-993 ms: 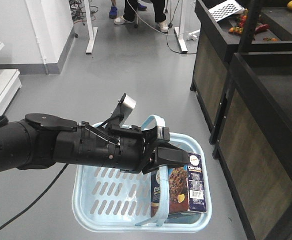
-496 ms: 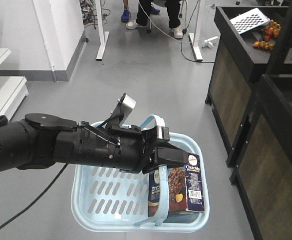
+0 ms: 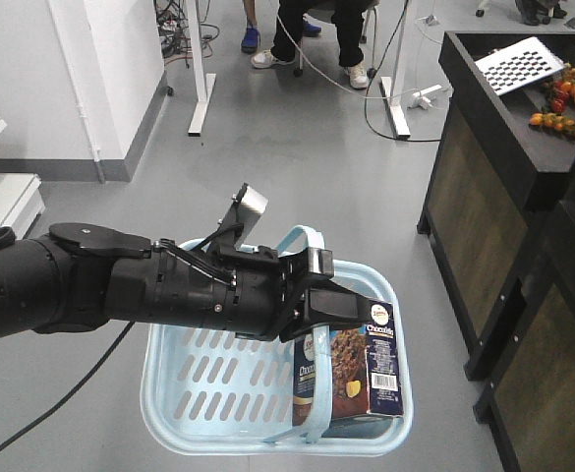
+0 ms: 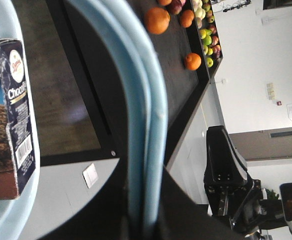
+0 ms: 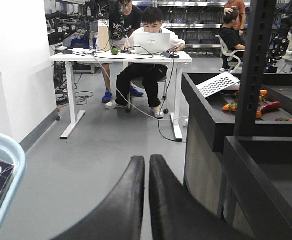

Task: Left arm holds basket, right arm returns cookies
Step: 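Hold the basket in the left gripper while driving to the snack shelf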

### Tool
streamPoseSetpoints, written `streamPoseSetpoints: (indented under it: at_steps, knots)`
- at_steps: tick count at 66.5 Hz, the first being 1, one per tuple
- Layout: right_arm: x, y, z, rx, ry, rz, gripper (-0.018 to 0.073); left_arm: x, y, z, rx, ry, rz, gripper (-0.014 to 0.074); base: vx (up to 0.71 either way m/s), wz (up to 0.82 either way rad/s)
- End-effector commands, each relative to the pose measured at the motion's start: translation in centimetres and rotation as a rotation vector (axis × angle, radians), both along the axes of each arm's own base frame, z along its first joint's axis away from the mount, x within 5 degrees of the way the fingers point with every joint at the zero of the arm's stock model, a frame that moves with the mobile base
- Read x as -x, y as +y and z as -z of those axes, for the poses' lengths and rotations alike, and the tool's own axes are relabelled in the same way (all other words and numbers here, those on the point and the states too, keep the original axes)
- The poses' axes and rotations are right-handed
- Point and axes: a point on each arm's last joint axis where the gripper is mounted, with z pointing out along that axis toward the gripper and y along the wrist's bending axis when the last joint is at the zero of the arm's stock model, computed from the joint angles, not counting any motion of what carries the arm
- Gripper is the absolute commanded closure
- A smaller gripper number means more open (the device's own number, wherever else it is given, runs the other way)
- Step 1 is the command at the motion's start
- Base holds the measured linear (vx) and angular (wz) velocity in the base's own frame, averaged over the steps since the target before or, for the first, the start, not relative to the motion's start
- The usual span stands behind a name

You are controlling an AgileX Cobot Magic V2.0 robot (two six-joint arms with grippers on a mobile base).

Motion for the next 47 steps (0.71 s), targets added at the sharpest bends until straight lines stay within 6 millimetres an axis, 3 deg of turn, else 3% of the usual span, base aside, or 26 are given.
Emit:
streamPoseSetpoints:
  at_steps: [1, 47]
  knots:
    - [0.03, 0.08, -0.11, 0.012, -0.066, -0.008, 0.0565, 0.45, -0.08, -3.51, 0.149, -0.020, -0.005, 0.0599, 0.36, 0.01]
    - [0.03, 0.08, -0.11, 0.012, -0.066, -0.008, 0.0565, 0.45, -0.08, -3.51, 0.149, -0.020, -0.005, 0.0599, 0.33, 0.06]
